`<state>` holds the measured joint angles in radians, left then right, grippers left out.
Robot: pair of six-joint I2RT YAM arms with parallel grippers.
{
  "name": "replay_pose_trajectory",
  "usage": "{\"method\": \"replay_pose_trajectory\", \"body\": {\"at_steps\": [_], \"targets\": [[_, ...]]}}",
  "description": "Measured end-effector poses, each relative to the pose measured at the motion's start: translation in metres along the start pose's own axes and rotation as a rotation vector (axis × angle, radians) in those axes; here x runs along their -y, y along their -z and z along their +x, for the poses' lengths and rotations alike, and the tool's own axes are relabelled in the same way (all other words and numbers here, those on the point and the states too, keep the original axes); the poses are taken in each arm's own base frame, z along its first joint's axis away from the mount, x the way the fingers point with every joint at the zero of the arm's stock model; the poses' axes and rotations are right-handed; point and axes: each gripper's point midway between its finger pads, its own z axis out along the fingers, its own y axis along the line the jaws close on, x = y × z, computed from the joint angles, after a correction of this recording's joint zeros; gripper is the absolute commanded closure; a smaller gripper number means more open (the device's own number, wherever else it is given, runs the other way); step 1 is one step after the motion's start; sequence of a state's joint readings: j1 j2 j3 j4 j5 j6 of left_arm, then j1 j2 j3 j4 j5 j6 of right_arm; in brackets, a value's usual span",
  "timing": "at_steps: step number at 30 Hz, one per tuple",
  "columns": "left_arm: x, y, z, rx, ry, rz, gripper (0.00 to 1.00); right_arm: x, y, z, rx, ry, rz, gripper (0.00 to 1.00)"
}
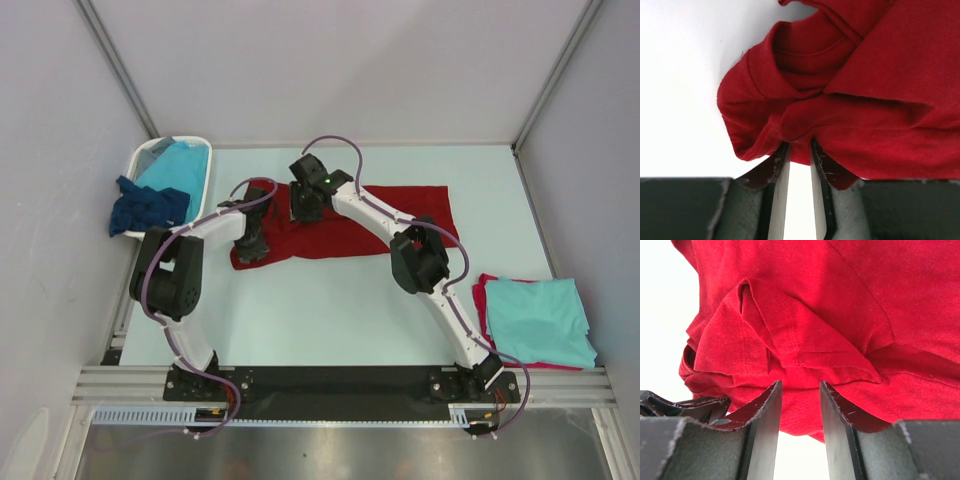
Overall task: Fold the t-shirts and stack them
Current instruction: Fold the other side of the tshirt into a rectangle
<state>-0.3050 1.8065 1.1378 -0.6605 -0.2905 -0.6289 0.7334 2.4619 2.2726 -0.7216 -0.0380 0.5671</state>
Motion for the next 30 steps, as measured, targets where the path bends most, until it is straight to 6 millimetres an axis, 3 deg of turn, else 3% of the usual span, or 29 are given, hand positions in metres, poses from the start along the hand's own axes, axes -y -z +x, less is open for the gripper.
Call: {"method": "replay_pose_trajectory", "body": {"at_steps": [9, 19, 23, 30], "targets": [[0.002, -0.001, 0.000, -0.010, 0.003, 0.011, 0.75, 0.001, 0.000, -0.002, 0.001, -0.003, -0.005, 0.58], [0.004, 0.000, 0.000, -0.015, 0.007, 0.029, 0.89, -0.001, -0.001, -0.001, -0.006, -0.010, -0.019, 0.58], [0.005, -0.001, 0.001, -0.011, 0.010, 0.036, 1.00, 0.002, -0.007, 0.010, -0.027, -0.014, -0.009, 0.57], [0.006, -0.001, 0.001, -0.008, 0.011, 0.042, 1.00, 0.008, -0.016, 0.031, -0.069, -0.020, 0.012, 0.57]]}}
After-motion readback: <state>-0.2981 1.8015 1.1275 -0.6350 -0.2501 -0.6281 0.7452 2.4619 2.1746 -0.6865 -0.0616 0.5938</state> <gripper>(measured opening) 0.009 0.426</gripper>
